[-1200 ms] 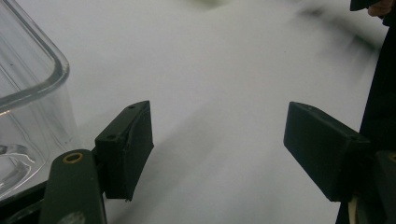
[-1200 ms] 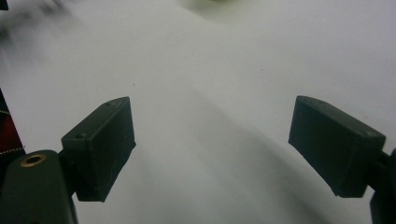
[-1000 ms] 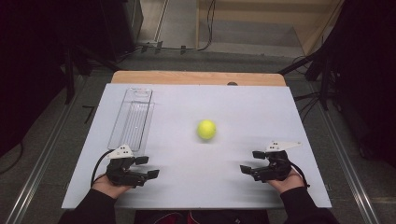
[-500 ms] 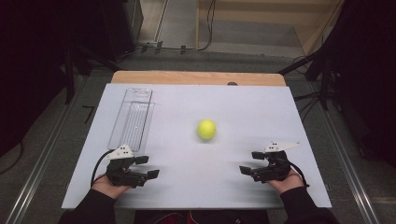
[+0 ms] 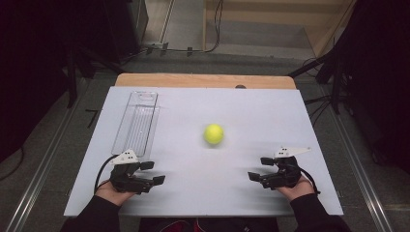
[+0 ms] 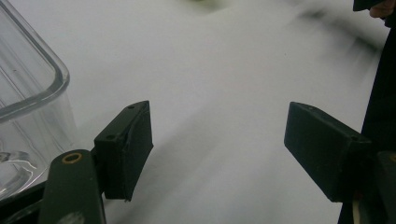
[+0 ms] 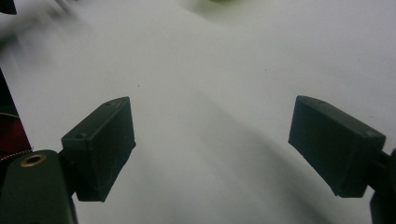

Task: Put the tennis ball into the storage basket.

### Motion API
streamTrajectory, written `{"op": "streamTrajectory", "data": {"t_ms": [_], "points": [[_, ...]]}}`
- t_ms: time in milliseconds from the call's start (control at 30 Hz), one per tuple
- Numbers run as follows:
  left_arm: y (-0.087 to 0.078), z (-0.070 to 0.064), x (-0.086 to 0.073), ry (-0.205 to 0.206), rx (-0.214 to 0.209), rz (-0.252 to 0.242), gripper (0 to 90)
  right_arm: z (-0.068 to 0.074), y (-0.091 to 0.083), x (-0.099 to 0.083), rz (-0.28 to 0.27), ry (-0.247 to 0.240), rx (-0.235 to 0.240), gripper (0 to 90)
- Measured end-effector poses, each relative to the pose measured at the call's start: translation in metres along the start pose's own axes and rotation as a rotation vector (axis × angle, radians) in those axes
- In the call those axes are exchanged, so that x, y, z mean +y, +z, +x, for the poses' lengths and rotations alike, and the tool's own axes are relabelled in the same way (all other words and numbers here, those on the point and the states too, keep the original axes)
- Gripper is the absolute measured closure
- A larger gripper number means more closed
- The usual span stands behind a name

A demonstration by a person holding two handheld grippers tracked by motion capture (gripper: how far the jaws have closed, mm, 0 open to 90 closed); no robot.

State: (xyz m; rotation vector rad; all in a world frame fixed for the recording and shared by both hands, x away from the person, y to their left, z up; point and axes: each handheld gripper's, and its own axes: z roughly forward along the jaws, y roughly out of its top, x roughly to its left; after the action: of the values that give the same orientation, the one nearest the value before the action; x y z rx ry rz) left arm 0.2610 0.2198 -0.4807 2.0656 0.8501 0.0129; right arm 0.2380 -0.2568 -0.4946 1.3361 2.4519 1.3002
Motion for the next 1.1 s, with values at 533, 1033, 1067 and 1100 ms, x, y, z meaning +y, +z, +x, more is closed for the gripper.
{"op": "streamTrajectory", "data": {"t_ms": [533,1033,1067,1100], "points": [[0.0000,-0.0001,0.0001,0.005,0.008,-0.002,23.9,-0.0001,-0.0010,0.0000,-0.007,0.002,-0.010,12.7],[0.0004,-0.0004,0.0004,0.003,0.003,0.000,24.0,0.0000,0.0003,-0.0005,0.002,0.002,-0.002,12.6],[0.0005,-0.0004,0.0004,0.002,0.003,-0.002,24.0,0.0000,0.0003,-0.0005,0.002,0.002,-0.002,12.6],[0.0005,-0.0004,0.0004,0.002,0.003,-0.002,23.9,-0.0004,0.0004,-0.0006,0.001,0.005,-0.002,12.7]]}}
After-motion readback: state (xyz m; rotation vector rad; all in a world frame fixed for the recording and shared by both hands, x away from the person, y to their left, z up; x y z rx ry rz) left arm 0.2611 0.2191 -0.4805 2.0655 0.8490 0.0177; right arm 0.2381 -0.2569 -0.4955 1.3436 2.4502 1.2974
